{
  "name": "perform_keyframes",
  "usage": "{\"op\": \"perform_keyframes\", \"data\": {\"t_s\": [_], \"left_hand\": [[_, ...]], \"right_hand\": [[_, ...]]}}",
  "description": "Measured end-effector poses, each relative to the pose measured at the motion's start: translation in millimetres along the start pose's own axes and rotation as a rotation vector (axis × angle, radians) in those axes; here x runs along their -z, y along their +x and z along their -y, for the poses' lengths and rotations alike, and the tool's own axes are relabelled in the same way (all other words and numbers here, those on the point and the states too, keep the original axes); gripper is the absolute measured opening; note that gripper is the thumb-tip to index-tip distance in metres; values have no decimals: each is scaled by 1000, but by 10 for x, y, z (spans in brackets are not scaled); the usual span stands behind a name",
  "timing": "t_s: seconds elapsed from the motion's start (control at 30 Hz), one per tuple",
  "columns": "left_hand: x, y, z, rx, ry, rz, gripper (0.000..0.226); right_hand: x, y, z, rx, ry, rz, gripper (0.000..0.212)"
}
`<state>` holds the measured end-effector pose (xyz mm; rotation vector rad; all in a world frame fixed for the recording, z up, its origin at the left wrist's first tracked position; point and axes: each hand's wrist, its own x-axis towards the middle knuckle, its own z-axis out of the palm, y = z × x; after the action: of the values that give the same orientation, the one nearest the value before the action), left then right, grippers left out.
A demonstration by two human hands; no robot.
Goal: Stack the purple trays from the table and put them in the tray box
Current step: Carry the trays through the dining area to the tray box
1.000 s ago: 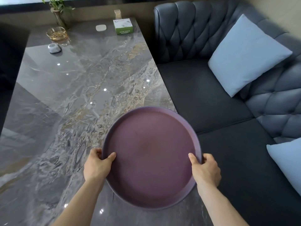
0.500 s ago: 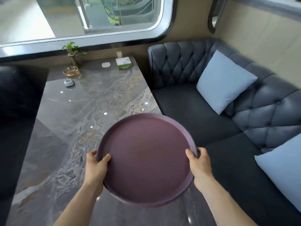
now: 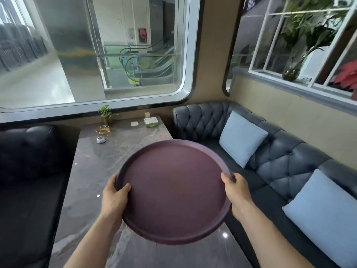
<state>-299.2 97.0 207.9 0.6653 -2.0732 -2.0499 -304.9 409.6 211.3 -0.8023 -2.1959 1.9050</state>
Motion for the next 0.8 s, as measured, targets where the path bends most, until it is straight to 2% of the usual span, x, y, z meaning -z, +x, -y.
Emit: {"op": "perform_keyframes", "data": {"t_s": [0.17, 0.3, 0.4, 0.57, 0.8], "left_hand": [[387, -377, -312, -47, -15, 50, 46], [582, -650, -428, -48, -38, 105, 46], [614, -858, -474, -56, -42, 168, 44], [404, -1218, -497, -74, -59, 292, 40], [-257, -1898, -477, -81, -53, 554, 49]], "right_hand": [[112, -652, 212, 24, 17, -81, 37], [279, -1111, 283, 56, -6, -159, 28], [476, -1420, 277, 65, -11, -223, 31], [989, -1879, 188, 43, -32, -362, 33], [2015, -2490, -19, -5, 54, -582, 24]]}}
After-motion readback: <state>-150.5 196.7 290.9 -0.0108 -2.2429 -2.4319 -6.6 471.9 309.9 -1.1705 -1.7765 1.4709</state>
